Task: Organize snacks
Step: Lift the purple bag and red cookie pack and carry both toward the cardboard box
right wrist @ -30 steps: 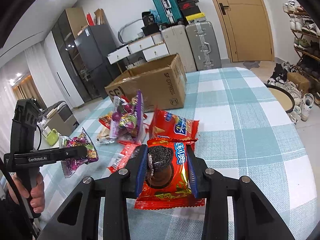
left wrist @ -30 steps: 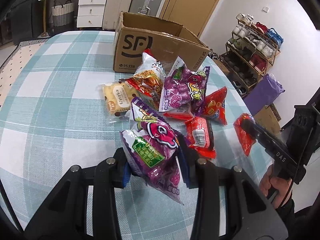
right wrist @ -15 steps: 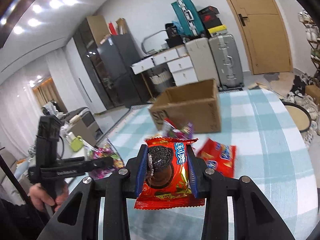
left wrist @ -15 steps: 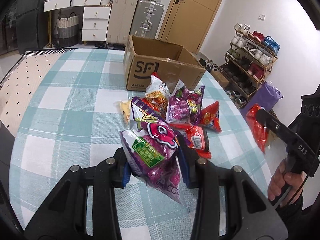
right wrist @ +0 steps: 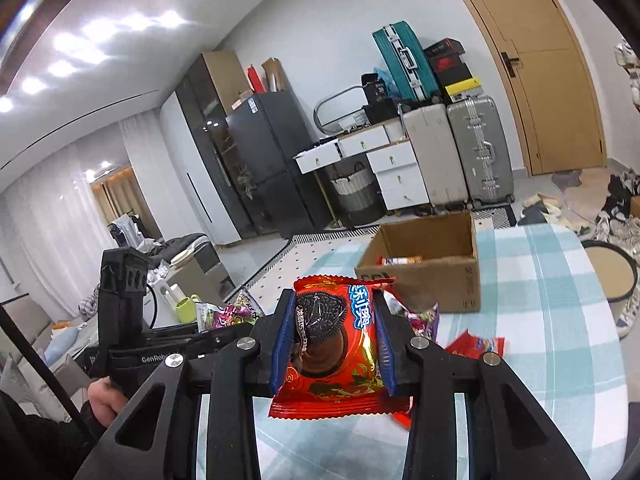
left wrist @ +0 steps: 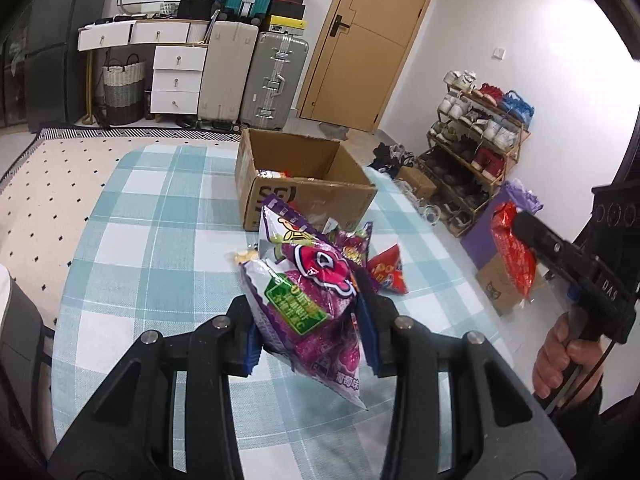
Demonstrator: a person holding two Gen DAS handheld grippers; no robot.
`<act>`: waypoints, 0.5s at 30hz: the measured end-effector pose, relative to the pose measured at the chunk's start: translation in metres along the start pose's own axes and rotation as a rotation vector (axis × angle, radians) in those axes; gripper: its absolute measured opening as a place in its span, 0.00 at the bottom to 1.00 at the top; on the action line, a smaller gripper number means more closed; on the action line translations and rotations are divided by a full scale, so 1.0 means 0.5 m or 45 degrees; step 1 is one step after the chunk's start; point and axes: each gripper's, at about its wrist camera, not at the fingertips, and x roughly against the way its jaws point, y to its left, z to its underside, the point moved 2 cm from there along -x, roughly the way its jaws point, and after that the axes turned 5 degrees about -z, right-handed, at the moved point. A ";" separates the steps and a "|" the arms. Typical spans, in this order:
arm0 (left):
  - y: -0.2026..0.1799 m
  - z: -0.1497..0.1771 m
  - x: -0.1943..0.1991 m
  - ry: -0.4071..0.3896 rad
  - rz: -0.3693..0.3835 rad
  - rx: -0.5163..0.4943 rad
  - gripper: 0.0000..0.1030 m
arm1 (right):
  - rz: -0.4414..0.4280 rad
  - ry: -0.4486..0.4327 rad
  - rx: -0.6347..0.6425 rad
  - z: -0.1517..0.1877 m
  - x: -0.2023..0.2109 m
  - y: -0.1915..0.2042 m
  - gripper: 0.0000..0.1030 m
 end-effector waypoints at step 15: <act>-0.063 -0.207 0.097 -0.102 0.023 -0.126 0.35 | -0.007 -0.007 0.132 -0.133 -0.003 0.052 0.35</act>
